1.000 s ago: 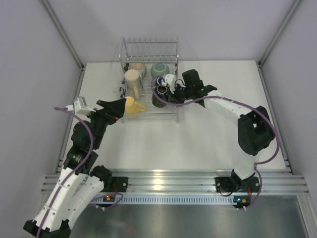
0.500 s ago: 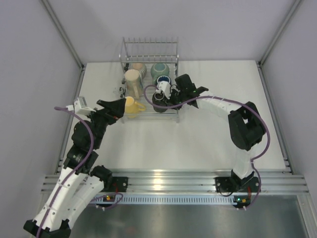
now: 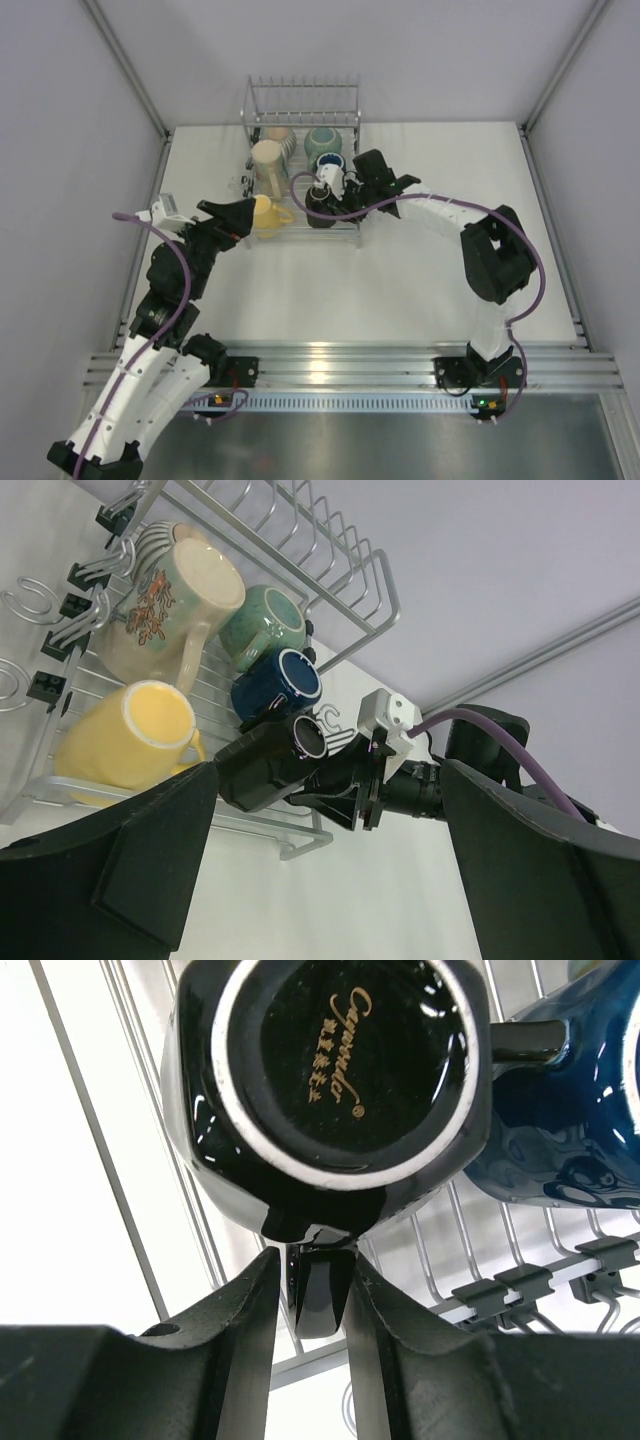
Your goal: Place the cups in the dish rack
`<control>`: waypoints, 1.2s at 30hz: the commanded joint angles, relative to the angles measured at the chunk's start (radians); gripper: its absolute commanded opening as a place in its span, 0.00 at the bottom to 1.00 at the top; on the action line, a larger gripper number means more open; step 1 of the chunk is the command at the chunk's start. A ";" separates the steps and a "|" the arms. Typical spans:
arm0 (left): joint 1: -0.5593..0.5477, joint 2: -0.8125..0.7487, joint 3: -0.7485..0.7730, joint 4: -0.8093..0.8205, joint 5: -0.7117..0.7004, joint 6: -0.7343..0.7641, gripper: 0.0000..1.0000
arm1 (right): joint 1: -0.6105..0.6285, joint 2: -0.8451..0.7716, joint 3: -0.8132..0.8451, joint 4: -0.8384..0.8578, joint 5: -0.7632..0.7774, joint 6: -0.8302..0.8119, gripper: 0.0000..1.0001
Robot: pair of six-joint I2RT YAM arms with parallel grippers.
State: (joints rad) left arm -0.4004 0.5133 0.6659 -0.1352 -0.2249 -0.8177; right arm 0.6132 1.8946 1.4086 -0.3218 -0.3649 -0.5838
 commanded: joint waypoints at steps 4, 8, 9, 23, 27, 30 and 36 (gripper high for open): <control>0.003 0.002 0.020 0.043 0.007 -0.005 0.98 | 0.017 -0.018 0.059 0.032 0.000 0.010 0.32; 0.005 0.005 0.029 0.042 0.007 0.031 0.98 | 0.016 -0.097 0.075 -0.032 0.086 0.045 0.43; 0.003 0.010 0.031 0.039 0.007 0.049 0.98 | 0.017 -0.118 0.075 -0.045 0.098 0.058 0.54; 0.002 0.327 0.139 0.054 0.407 0.199 0.98 | 0.016 -0.571 -0.126 0.035 0.458 0.924 0.99; -0.023 0.409 0.205 0.065 0.565 0.265 0.98 | 0.017 -0.713 -0.229 0.013 0.492 1.048 0.99; -0.083 0.442 0.230 0.065 0.570 0.305 0.98 | 0.016 -0.834 -0.358 0.065 0.514 1.081 0.99; -0.181 0.424 0.198 0.097 0.548 0.344 0.98 | 0.016 -1.040 -0.559 0.161 0.540 1.058 0.99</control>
State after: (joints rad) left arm -0.5533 0.9615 0.8513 -0.1150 0.2920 -0.5251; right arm 0.6209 0.9417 0.8986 -0.2581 0.1287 0.4419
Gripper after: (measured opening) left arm 0.982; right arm 0.993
